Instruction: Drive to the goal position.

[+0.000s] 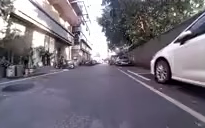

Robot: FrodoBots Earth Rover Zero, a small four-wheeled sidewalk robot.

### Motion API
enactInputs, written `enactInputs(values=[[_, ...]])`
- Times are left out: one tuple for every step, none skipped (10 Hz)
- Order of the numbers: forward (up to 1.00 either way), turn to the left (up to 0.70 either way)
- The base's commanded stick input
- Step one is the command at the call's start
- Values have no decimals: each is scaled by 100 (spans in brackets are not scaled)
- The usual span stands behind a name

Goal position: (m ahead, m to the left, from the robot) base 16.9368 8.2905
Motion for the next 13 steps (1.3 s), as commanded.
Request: enactInputs(values=[[45,0],[45,0],[45,0],[45,0],[45,0],[45,0],[45,0],[45,0],[45,0],[45,0],[45,0],[45,0],[45,0]])
